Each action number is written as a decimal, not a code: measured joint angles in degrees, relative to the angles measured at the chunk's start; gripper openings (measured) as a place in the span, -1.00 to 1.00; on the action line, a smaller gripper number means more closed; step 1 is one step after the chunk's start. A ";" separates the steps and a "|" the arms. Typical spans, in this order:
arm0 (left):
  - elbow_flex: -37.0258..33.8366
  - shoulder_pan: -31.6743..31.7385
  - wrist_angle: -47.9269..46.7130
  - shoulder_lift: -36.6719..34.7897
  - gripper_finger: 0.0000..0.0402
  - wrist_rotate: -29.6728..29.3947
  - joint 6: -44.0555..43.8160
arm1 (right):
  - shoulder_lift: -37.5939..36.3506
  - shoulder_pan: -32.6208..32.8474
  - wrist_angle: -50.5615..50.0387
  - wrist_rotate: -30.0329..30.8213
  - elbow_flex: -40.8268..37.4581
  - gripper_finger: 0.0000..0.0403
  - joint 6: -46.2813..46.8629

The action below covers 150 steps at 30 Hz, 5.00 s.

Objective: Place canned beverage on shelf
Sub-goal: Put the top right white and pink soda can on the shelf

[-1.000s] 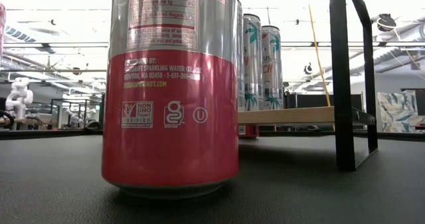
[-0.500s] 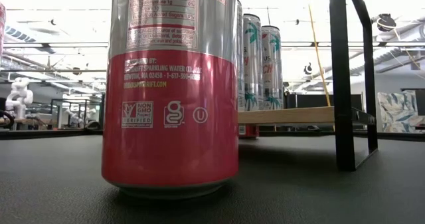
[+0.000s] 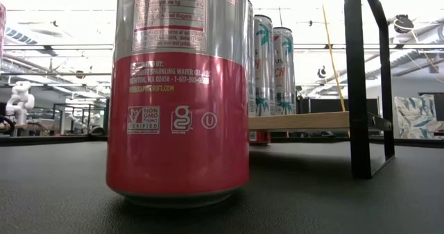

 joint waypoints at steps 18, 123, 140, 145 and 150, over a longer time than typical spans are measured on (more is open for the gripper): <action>0.01 1.46 1.51 -1.35 0.47 -3.49 -2.08 | 2.44 2.25 2.44 9.79 -0.06 0.78 -9.31; 0.05 -1.67 -25.56 1.36 0.51 1.57 4.71 | 5.61 2.14 -14.10 -5.90 -0.08 0.35 0.15; 0.01 -1.69 -26.83 1.29 0.50 1.90 4.65 | 4.96 1.75 -19.20 -11.24 -0.02 0.75 4.94; 0.02 -0.54 -28.95 0.63 0.50 2.00 9.55 | 3.62 2.05 -23.95 -11.34 -0.02 0.75 6.39; 0.03 1.57 -33.72 -0.09 0.50 1.83 14.87 | 0.28 4.77 -29.30 -9.84 -0.02 0.75 10.28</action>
